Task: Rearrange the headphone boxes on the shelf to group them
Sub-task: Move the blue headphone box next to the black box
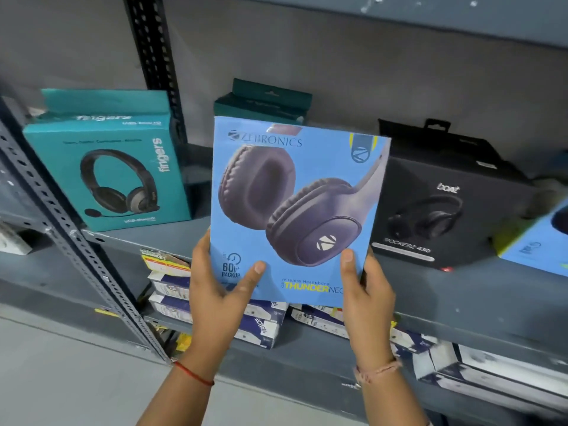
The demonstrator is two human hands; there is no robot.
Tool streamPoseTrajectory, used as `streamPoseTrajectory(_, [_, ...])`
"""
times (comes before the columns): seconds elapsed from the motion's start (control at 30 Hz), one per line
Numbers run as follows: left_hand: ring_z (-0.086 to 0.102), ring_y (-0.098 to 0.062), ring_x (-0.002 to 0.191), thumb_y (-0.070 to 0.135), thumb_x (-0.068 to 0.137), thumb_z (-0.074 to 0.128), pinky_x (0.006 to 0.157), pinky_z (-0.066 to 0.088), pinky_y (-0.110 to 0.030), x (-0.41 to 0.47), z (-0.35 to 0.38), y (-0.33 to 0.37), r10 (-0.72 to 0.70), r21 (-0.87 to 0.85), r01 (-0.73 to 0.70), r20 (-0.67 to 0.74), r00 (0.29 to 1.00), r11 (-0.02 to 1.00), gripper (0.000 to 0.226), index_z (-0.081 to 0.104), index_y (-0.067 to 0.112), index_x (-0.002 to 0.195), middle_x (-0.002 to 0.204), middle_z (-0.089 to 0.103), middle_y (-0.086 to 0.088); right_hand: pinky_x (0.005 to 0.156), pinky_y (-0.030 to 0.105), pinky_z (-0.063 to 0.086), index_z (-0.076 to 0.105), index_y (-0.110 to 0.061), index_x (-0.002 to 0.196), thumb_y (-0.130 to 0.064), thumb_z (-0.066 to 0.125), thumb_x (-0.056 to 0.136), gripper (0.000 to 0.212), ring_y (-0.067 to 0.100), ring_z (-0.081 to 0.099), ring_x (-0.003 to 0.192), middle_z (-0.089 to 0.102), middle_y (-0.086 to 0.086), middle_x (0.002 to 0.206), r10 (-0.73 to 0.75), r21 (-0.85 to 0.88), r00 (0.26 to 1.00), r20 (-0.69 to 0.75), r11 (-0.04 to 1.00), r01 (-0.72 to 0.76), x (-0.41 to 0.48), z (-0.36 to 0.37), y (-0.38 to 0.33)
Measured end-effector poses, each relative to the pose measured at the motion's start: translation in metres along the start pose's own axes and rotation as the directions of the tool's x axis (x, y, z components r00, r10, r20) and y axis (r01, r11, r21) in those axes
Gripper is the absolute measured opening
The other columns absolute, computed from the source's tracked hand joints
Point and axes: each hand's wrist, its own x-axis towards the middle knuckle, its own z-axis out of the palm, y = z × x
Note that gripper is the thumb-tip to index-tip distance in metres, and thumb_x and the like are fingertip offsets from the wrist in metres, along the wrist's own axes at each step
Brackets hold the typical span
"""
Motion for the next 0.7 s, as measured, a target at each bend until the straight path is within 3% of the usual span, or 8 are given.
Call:
streamPoseTrajectory(0.1, [0.058,0.003,0.100,0.043,0.055,0.071,0.076,0.049,-0.010,-0.027,0.034,0.002,0.024,0.018,-0.024,0.010,1.000,1.000,0.072,0.044,0.029,0.120,0.103,0.057,0.037,0.047,0.011,0.031,0.051,-0.026,0.074,-0.029,0.053,0.089,0.015,0.002,0.036,0.050,0.048,-0.019,0.049,-0.038,0.022,0.998,-0.052,0.999,0.039,-0.001,-0.044,0.012])
streamPoseTrajectory(0.2, [0.061,-0.006,0.101,0.042,0.052,0.075,0.081,0.052,-0.020,-0.059,0.080,0.001,0.017,0.023,-0.018,0.032,0.999,1.000,0.073,0.046,0.027,0.118,0.109,0.061,0.018,0.050,0.010,0.032,0.056,-0.027,0.077,-0.043,0.052,0.083,0.018,0.002,0.037,0.053,0.050,-0.019,0.055,-0.044,0.050,0.994,-0.099,0.998,0.049,0.004,-0.100,0.034])
streamPoseTrajectory(0.27, [0.062,0.003,0.095,0.039,0.052,0.082,0.076,0.050,-0.011,-0.081,0.116,0.005,0.027,0.033,-0.030,0.073,0.997,0.999,0.074,0.047,0.025,0.116,0.107,0.061,0.014,0.051,0.011,0.034,0.058,-0.023,0.082,-0.051,0.052,0.077,0.029,0.001,0.039,0.055,0.053,-0.018,0.059,-0.034,0.058,0.988,-0.151,0.997,0.043,0.009,-0.141,0.048])
streamPoseTrajectory(0.37, [0.061,0.006,0.092,0.039,0.054,0.085,0.072,0.047,-0.006,-0.110,0.176,0.007,0.016,0.047,-0.024,0.153,0.988,0.999,0.073,0.046,0.030,0.115,0.104,0.060,0.013,0.051,0.009,0.034,0.053,-0.020,0.079,-0.037,0.050,0.080,0.017,-0.002,0.039,0.053,0.051,-0.023,0.053,-0.008,0.053,0.978,-0.210,0.998,0.020,0.022,-0.205,0.069])
streamPoseTrajectory(0.47, [0.058,-0.020,0.105,0.049,0.058,0.071,0.087,0.051,-0.033,-0.133,0.236,0.001,0.038,0.118,-0.067,0.236,0.971,0.991,0.069,0.045,0.029,0.119,0.109,0.058,0.003,0.052,0.008,0.034,0.050,-0.024,0.073,-0.025,0.052,0.083,0.010,-0.004,0.039,0.054,0.050,-0.022,0.055,-0.016,0.041,0.970,-0.242,0.999,0.026,0.040,-0.265,0.088])
streamPoseTrajectory(0.53, [0.055,-0.025,0.109,0.048,0.063,0.065,0.090,0.048,-0.040,-0.141,0.270,-0.007,0.047,0.152,-0.100,0.319,0.946,0.983,0.069,0.045,0.021,0.124,0.109,0.055,0.005,0.055,0.006,0.036,0.053,-0.018,0.079,-0.013,0.053,0.089,0.011,-0.007,0.042,0.056,0.050,-0.017,0.059,-0.021,0.029,0.962,-0.273,0.999,0.030,0.054,-0.298,0.104])
streamPoseTrajectory(0.63, [0.059,-0.022,0.109,0.031,0.072,0.067,0.089,0.051,-0.039,-0.153,0.323,-0.017,0.018,0.129,-0.088,0.465,0.885,0.988,0.063,0.040,0.021,0.127,0.118,0.060,0.003,0.063,0.006,0.040,0.055,-0.011,0.093,-0.007,0.048,0.090,0.009,-0.010,0.047,0.062,0.051,-0.015,0.072,-0.004,0.018,0.947,-0.321,1.000,0.010,0.080,-0.348,0.128])
streamPoseTrajectory(0.7, [0.062,-0.019,0.105,0.017,0.076,0.069,0.083,0.051,-0.022,-0.154,0.351,-0.021,-0.005,0.123,-0.071,0.533,0.846,0.990,0.061,0.038,0.020,0.128,0.114,0.062,0.013,0.072,0.014,0.046,0.058,-0.010,0.100,-0.011,0.048,0.091,0.013,-0.007,0.051,0.071,0.059,-0.013,0.081,0.027,0.021,0.947,-0.320,1.000,-0.022,0.098,-0.373,0.142])
